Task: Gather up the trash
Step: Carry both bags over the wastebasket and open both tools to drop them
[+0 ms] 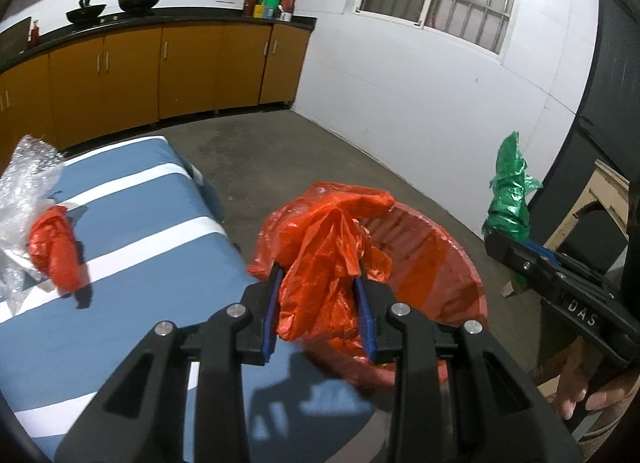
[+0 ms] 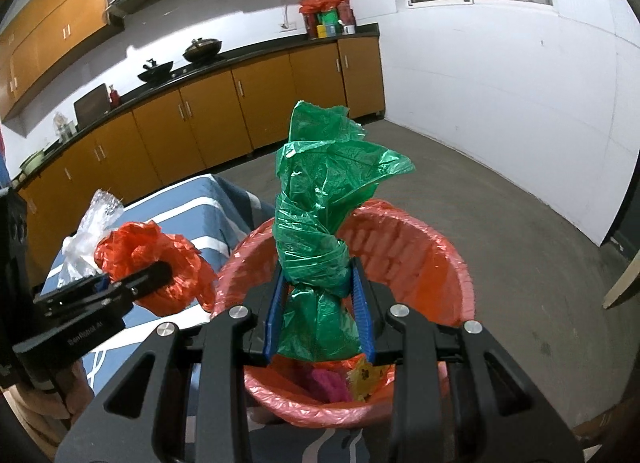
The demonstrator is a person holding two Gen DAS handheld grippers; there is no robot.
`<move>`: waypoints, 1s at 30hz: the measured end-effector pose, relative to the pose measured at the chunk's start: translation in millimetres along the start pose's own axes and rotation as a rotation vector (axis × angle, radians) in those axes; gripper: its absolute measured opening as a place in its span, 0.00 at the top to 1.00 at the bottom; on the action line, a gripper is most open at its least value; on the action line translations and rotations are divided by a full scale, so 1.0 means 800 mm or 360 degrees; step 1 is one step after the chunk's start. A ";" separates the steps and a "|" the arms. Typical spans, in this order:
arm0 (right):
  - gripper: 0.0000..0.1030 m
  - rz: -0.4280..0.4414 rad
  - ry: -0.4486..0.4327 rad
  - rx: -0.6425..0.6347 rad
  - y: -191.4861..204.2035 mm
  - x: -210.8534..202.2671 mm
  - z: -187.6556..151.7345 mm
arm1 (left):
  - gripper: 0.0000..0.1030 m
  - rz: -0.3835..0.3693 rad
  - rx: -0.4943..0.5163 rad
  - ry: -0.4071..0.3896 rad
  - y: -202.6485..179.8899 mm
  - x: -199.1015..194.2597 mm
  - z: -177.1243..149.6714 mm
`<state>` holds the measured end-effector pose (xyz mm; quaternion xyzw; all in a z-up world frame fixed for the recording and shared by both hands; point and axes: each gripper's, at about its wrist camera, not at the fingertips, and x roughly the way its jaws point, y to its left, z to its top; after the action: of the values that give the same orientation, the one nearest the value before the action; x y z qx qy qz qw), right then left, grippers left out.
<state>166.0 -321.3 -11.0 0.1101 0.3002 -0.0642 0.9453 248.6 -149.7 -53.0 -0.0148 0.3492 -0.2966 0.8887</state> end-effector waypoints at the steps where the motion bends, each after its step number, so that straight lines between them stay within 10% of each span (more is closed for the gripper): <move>1: 0.69 -0.0001 -0.0003 0.0004 -0.001 0.000 0.001 | 0.68 -0.0007 0.0001 0.0004 -0.003 0.004 0.001; 11: 0.68 -0.0001 -0.0041 0.0101 -0.021 0.010 0.014 | 0.64 -0.0074 -0.0002 0.0053 -0.013 0.035 0.011; 20: 0.47 -0.0036 -0.0058 0.0136 -0.033 0.016 0.016 | 0.43 -0.0089 -0.0038 0.0108 -0.006 0.052 0.004; 30: 0.46 -0.0075 -0.0048 0.0077 -0.024 0.013 0.009 | 0.31 0.0174 -0.0075 0.0012 0.032 0.012 -0.006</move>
<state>174.8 -342.0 -14.3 0.1250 0.2867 -0.0953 0.9450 264.5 -132.9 -68.6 -0.0155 0.3598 -0.2394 0.9017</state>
